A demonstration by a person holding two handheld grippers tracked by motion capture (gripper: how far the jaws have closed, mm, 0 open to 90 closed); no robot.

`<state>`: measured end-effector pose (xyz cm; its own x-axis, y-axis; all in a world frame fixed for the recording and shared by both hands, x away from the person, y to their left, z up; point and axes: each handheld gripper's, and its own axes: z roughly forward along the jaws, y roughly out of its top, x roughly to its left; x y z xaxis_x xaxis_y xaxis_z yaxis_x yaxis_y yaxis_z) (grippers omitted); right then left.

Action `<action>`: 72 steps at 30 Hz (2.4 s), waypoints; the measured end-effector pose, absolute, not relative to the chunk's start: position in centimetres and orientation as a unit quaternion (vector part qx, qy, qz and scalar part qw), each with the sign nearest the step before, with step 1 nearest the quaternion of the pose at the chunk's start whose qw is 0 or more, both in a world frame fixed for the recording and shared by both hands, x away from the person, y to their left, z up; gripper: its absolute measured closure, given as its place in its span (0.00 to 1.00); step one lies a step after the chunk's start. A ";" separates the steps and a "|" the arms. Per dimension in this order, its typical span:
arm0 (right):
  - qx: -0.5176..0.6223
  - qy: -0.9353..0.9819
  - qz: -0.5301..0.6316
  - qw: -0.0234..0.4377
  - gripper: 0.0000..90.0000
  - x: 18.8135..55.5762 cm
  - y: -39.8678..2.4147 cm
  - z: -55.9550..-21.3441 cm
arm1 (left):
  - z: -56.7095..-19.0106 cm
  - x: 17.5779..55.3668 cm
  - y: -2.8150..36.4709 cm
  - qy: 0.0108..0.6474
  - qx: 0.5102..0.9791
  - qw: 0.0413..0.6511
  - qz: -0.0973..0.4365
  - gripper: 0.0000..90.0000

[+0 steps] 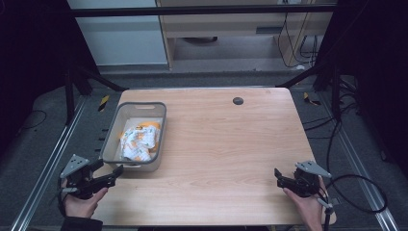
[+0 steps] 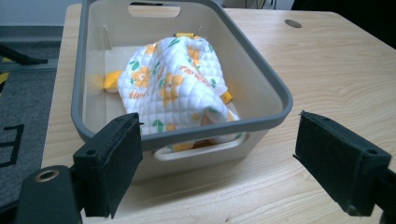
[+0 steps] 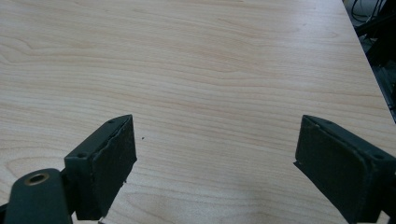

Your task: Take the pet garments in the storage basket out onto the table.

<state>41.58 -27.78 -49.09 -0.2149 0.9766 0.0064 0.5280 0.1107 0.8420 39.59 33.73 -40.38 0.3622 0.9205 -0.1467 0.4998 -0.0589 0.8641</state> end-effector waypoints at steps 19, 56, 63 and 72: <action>0.548 0.685 0.378 0.297 0.13 41.6 -27.8 -49.1 | -35.7 42.6 33.1 0.496 0.695 0.454 0.254 0.16; 0.546 0.694 0.375 0.282 0.14 41.9 -27.7 -49.4 | -35.0 50.7 30.9 0.511 0.757 0.345 0.216 0.19; 0.547 0.695 0.375 0.279 0.14 41.9 -27.7 -49.4 | -35.5 52.0 30.5 0.517 0.765 0.323 0.207 0.20; 0.548 0.696 0.374 0.275 0.14 42.0 -27.7 -49.4 | -36.5 53.3 30.3 0.533 0.772 0.290 0.190 0.25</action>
